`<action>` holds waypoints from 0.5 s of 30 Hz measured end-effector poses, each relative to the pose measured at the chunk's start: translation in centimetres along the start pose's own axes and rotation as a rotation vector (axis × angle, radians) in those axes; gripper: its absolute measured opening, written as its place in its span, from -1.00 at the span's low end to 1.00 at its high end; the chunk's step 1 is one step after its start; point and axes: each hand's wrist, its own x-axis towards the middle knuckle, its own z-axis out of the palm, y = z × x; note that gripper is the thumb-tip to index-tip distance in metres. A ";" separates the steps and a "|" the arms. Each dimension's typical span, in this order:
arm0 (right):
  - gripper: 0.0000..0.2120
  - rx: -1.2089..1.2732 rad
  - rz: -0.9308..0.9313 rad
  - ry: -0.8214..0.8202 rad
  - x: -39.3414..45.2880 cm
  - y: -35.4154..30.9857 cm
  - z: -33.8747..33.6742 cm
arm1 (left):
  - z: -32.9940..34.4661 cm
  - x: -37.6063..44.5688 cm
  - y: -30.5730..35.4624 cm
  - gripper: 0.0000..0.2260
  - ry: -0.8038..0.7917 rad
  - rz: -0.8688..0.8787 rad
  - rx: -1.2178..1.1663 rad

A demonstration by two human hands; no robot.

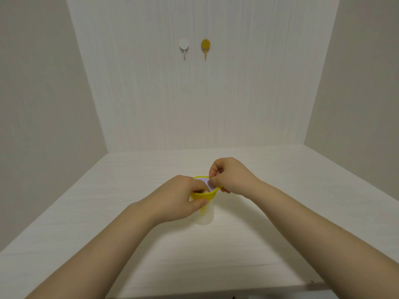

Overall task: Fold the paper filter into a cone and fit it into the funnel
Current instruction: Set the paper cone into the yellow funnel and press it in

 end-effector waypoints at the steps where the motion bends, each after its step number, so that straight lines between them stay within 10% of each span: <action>1: -0.79 0.000 -0.007 0.002 0.0 0.0 0.0 | 0.0 0.0 0.0 -0.87 0.010 -0.010 -0.066; 9: -0.77 -0.025 -0.036 0.014 -0.1 0.2 -0.1 | -1.2 1.3 0.5 -0.80 0.427 -0.278 -0.316; 15: -0.77 -0.042 -0.035 0.024 -0.1 0.2 -0.1 | -1.8 2.4 0.3 -0.94 0.152 -0.560 -0.318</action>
